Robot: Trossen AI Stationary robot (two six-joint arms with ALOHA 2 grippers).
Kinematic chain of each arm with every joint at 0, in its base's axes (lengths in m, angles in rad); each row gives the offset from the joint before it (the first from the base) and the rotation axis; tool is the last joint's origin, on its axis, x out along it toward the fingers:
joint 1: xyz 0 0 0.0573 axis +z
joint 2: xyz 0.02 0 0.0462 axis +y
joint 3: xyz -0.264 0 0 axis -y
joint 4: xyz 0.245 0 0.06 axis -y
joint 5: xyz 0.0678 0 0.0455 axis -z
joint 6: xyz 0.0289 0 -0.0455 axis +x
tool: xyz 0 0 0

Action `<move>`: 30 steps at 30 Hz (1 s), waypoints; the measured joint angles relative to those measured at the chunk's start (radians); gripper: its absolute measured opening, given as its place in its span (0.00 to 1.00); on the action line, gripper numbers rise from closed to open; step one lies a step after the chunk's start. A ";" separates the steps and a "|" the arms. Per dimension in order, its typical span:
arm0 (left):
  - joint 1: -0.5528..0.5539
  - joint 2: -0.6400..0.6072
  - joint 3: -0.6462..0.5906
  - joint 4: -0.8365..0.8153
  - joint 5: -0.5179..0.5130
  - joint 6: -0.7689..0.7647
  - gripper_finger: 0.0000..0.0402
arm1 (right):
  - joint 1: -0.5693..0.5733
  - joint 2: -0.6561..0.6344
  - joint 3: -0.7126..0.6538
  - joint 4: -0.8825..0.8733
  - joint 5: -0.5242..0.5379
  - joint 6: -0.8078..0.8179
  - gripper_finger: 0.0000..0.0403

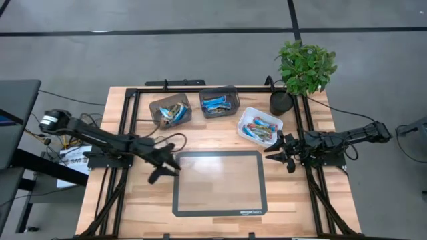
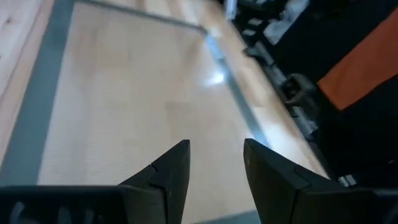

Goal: Pick and place Granola Bars by type
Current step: Return to Home Position

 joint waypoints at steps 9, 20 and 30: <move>-0.046 -0.339 -0.160 -0.003 -0.001 0.040 0.36 | 0.000 0.000 0.000 -0.001 0.000 0.000 0.32; -0.046 -0.571 -0.237 -0.130 -0.016 0.061 0.36 | 0.000 0.000 0.000 -0.001 0.000 0.000 0.32; -0.045 -0.651 -0.238 -0.334 -0.248 -0.143 0.36 | 0.000 0.000 0.000 -0.001 0.000 0.000 0.32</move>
